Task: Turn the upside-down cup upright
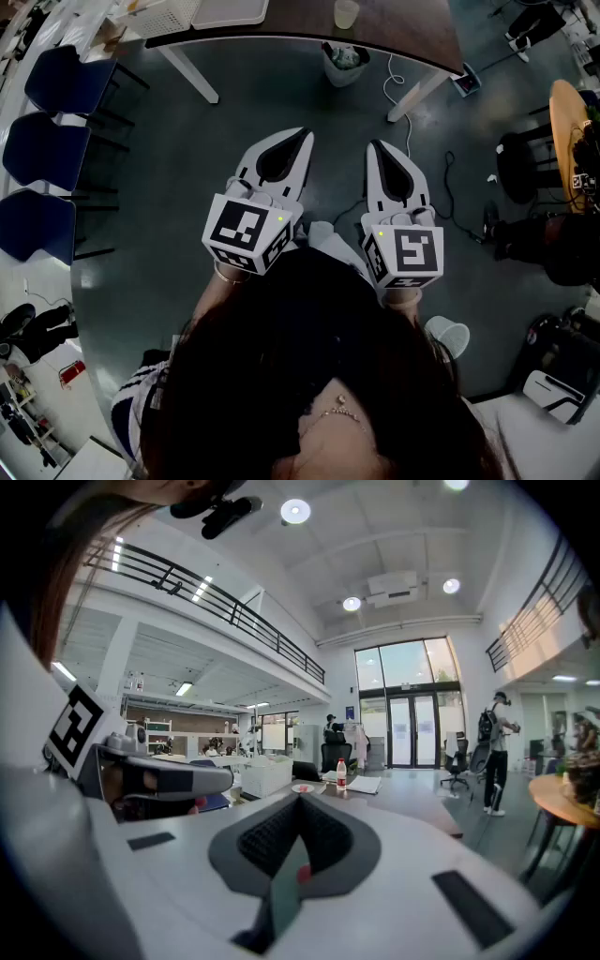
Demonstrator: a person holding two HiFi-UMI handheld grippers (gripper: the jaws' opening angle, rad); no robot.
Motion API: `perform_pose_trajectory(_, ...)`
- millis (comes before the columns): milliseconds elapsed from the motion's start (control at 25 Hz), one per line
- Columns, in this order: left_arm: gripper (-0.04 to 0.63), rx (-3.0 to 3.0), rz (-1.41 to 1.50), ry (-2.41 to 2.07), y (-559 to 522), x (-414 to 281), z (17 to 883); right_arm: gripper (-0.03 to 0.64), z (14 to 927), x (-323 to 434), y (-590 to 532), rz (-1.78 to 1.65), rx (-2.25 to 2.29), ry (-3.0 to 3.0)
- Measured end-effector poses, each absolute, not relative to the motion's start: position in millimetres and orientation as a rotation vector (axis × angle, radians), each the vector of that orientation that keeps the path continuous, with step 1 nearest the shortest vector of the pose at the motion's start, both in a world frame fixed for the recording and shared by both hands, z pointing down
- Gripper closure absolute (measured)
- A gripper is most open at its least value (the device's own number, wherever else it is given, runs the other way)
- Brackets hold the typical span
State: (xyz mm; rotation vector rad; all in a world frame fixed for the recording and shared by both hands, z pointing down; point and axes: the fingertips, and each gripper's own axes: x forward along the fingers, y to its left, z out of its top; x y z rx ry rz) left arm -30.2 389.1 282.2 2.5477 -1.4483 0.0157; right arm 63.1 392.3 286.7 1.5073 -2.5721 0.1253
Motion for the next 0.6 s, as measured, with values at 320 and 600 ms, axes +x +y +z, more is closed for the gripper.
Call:
perform_pose_trajectory(320, 0.598, 2.532, 0.023, -1.456, 389.7, -30.3, 284.2, 0.6, 284.5, 66.6, 392.6, 0.132, 1.528, -2.584)
perform_pose_trajectory(600, 0.598, 2.514, 0.043, -1.463, 381.2, -18.1, 289.0, 0.6, 286.3, 80.8, 385.1, 0.123, 1.529, -2.597)
